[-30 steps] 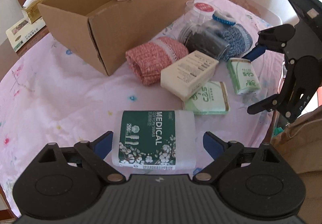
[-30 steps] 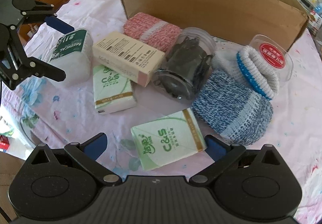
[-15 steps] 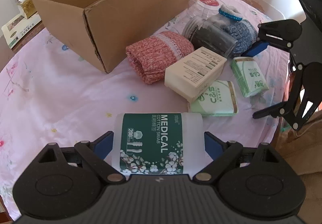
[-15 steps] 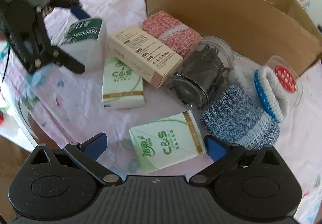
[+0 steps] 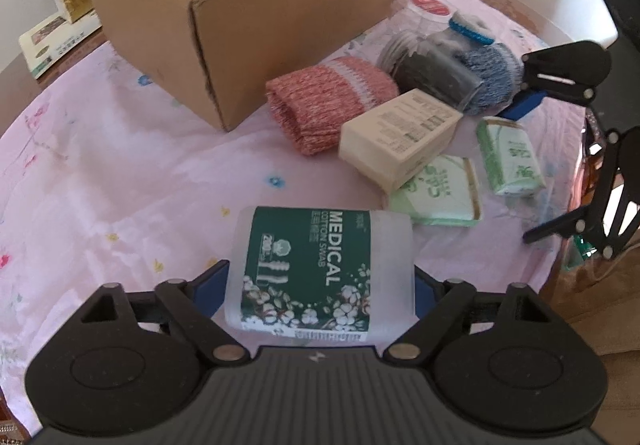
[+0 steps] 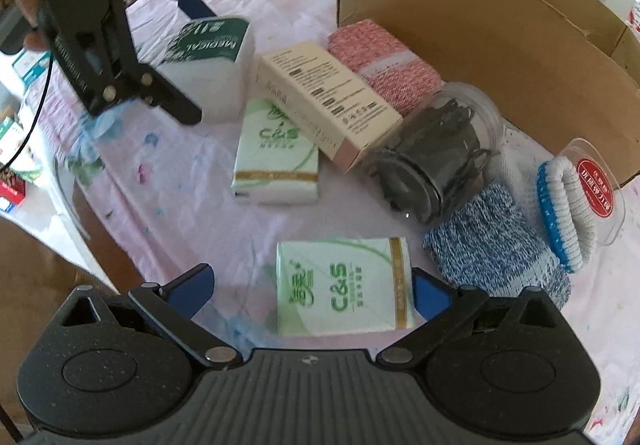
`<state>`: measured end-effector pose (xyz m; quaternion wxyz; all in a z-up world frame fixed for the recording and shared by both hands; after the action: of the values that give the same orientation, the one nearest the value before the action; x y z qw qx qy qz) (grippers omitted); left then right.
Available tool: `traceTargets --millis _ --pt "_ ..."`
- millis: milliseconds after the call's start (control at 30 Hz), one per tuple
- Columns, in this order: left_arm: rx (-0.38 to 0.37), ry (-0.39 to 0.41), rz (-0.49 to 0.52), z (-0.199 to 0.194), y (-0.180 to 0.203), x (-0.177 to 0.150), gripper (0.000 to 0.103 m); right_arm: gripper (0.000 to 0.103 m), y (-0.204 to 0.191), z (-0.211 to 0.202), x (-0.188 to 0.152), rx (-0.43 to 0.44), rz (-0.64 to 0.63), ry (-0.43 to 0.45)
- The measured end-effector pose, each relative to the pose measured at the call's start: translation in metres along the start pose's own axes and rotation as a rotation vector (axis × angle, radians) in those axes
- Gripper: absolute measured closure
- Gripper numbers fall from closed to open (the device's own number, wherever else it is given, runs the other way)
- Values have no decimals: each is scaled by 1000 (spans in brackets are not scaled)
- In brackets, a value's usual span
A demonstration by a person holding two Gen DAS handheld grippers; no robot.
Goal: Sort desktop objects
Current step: 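Lift the MEDICAL pack with the left tool while the right grasps the green C&S pack, then carry the MEDICAL pack and C&S pack into the cardboard box and release both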
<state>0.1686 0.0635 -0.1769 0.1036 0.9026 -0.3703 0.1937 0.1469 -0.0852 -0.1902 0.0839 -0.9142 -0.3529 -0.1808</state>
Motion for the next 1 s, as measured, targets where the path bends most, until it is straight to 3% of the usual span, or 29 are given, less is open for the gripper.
traceTargets --millis 300,867,1000 --pt "12 12 -28 -2 1 2 19 34 14 -9 5 -48 21 -13" --pt "33 152 -122 -51 10 32 19 34 34 -62 11 -135 13 65" --pt "31 201 -93 -68 12 48 19 34 38 -79 21 -155 -5 91"
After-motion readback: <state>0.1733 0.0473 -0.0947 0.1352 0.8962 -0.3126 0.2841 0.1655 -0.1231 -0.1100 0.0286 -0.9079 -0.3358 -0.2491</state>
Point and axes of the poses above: each gripper's, at about its wrist camera, not at the fingertips, and z roughly the way its jaws point, y to its right, x to its top, the point moved 8 cm from there along z, roughly the way its jaws point, and after that the axes turned 1 degree about -z, right-handed, at the moved point
